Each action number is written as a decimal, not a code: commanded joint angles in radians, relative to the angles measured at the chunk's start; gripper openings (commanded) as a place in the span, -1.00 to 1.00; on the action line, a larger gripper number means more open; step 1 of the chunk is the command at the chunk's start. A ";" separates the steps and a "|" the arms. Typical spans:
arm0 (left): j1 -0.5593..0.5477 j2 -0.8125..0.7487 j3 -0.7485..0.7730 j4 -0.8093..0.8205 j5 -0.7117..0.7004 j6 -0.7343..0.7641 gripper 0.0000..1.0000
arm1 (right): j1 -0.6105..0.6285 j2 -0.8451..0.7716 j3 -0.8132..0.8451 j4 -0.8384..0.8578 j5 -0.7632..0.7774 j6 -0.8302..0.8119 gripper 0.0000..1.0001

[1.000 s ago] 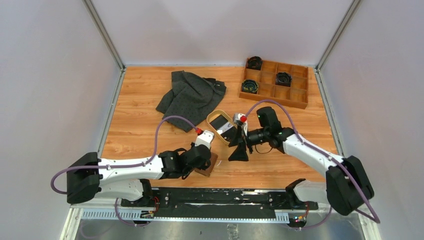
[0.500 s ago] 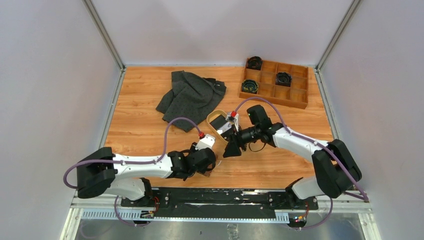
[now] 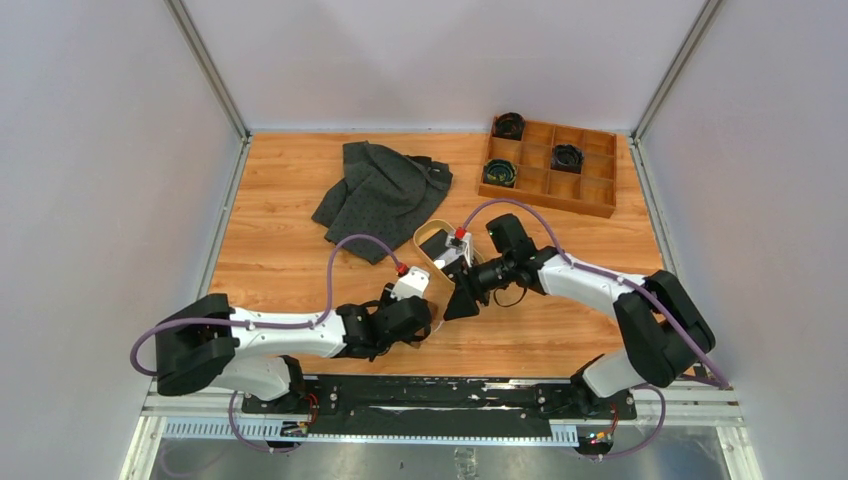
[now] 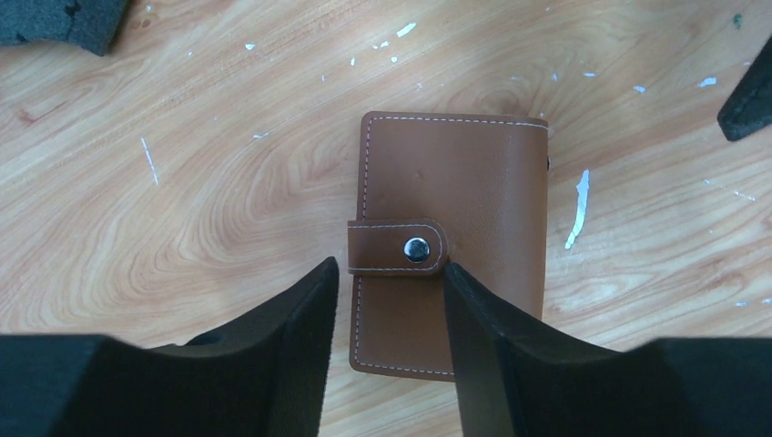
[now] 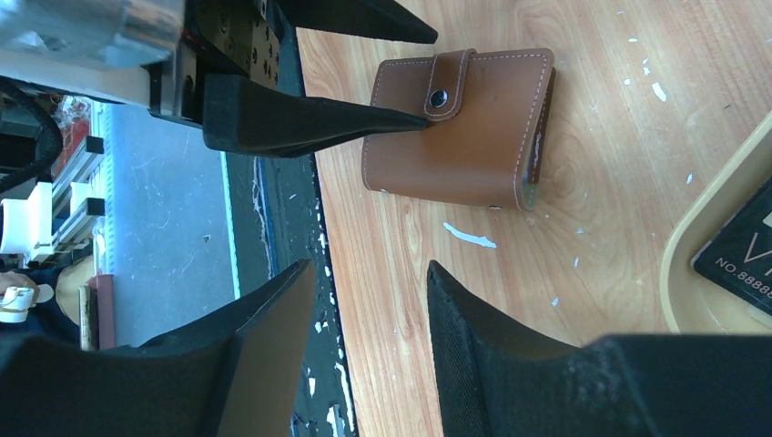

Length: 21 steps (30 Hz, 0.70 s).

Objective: Put the credit cards into the card holder
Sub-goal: Open the card holder at the center of the board.

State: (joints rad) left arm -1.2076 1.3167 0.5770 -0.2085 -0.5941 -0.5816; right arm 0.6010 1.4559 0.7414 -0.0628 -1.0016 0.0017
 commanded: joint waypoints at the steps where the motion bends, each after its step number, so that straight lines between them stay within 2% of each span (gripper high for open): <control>1: -0.004 -0.069 -0.049 0.041 0.009 0.014 0.09 | 0.016 0.006 0.024 -0.006 0.002 0.003 0.05; 8: 0.018 -0.193 -0.048 0.026 0.062 0.097 0.48 | 0.031 0.028 0.049 -0.032 -0.001 0.005 0.02; 11: 0.051 -0.198 -0.018 -0.020 0.144 0.170 0.54 | 0.051 0.076 0.105 -0.076 -0.004 0.014 -0.21; 15: 0.057 -0.200 0.041 -0.127 0.203 0.251 0.66 | 0.068 0.142 0.171 -0.109 0.014 0.092 -0.63; 21: 0.068 -0.234 0.012 -0.092 0.208 0.347 0.99 | 0.112 0.270 0.258 -0.142 0.072 0.208 -0.94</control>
State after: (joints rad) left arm -1.1530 1.1099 0.5911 -0.2955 -0.4110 -0.3271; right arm 0.6701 1.6554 0.9447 -0.1356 -0.9813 0.1223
